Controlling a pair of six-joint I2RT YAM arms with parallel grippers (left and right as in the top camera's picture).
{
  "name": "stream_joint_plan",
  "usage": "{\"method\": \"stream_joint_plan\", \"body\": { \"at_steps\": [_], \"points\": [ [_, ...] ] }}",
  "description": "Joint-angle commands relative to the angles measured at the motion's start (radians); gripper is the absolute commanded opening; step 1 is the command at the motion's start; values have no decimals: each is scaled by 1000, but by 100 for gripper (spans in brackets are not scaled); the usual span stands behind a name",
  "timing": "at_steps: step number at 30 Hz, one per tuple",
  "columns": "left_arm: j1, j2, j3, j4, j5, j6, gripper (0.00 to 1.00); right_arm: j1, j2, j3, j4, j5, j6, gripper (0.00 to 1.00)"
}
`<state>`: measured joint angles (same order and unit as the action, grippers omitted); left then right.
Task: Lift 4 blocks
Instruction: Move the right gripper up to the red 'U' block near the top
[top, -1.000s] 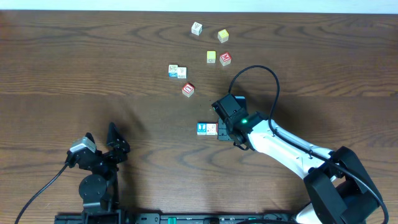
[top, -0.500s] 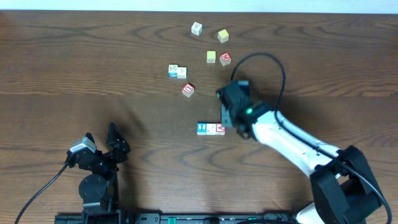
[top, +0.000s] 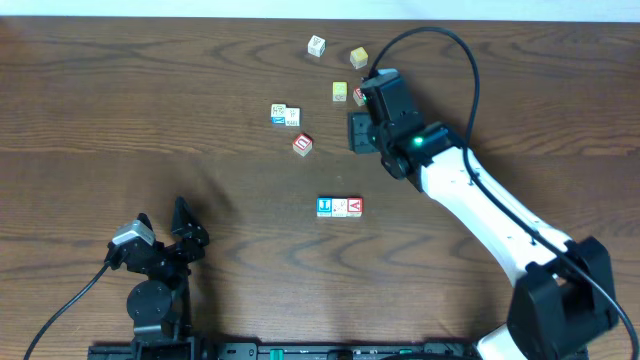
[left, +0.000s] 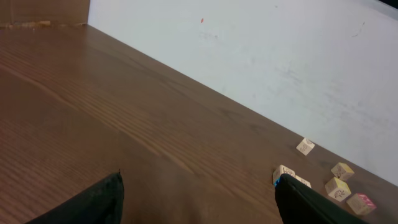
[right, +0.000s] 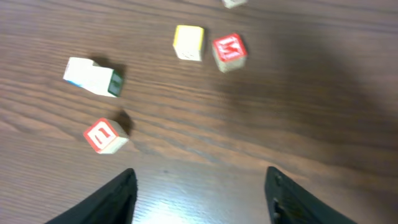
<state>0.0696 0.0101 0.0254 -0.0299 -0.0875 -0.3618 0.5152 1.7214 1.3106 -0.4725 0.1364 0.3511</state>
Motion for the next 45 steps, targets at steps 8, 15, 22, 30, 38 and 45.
{"method": "stream_joint_plan", "body": {
  "at_steps": [8,15,22,30,38,45],
  "points": [
    [-4,-5,-21,-37,-9,6,78,15,259,231,-18,-237,-172,75],
    [-4,-5,-21,-37,-10,6,78,63,437,442,-146,-289,-295,75],
    [-4,-5,-21,-37,-10,6,79,101,507,468,-203,-307,-385,72],
    [-4,-5,-21,-37,-9,6,78,94,511,468,-229,-322,-478,74],
    [-4,-5,-21,-37,-9,6,79,89,546,468,-222,-321,-533,74],
    [-4,-5,-21,-37,-9,6,79,90,590,468,-188,-321,-551,72]
  ]
}}
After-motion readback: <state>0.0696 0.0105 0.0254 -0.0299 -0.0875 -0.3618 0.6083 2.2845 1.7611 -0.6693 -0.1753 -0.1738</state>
